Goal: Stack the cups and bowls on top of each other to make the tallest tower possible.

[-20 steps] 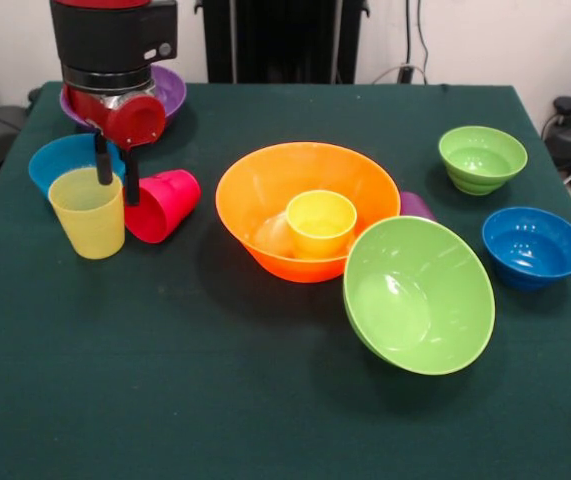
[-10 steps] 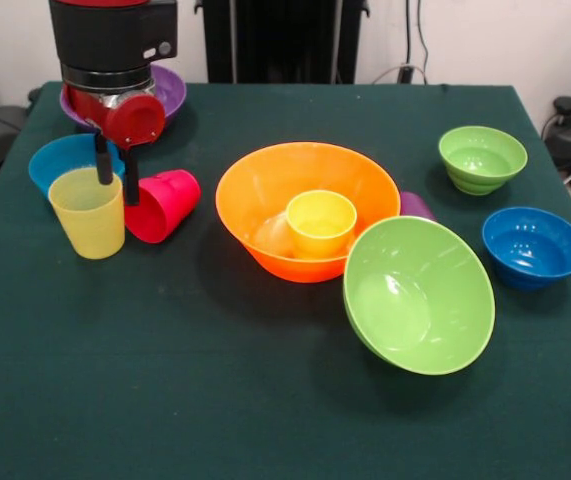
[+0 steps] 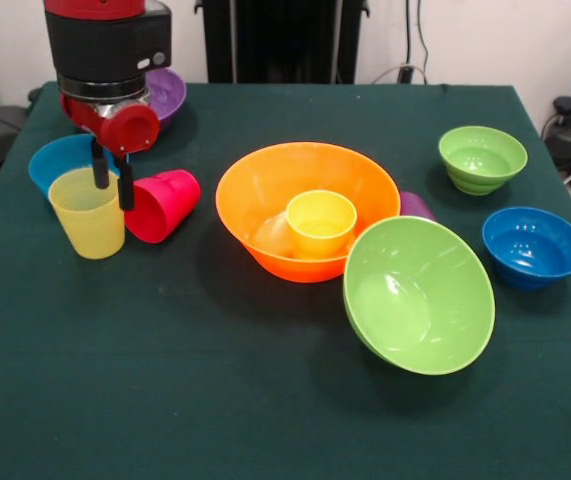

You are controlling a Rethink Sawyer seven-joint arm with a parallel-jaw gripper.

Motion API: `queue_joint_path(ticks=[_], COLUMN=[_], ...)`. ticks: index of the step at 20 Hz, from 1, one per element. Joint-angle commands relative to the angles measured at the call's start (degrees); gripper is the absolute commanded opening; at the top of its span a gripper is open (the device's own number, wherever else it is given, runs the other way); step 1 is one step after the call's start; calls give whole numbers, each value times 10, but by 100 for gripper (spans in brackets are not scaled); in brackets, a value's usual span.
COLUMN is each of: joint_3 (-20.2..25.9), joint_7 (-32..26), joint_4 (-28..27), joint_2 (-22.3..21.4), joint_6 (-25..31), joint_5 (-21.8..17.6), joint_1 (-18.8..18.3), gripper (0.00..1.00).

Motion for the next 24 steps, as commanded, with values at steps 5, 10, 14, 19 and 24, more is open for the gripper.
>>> queue_joint_path(ticks=[5,10,14,19,24], joint_3=[1,-4,-4,-4,-8], joint_7=[9,11,9,5,-1], joint_4=[-29,-31,-36,-39,-42], joint_2=[72,79,91,98,99], joint_6=[-38,-48,-61,-68,-67], joint_5=[-19,-18,-20,-22,-24], joint_1=[9,12,10,7,9], gripper=[100,100,100,100,0])
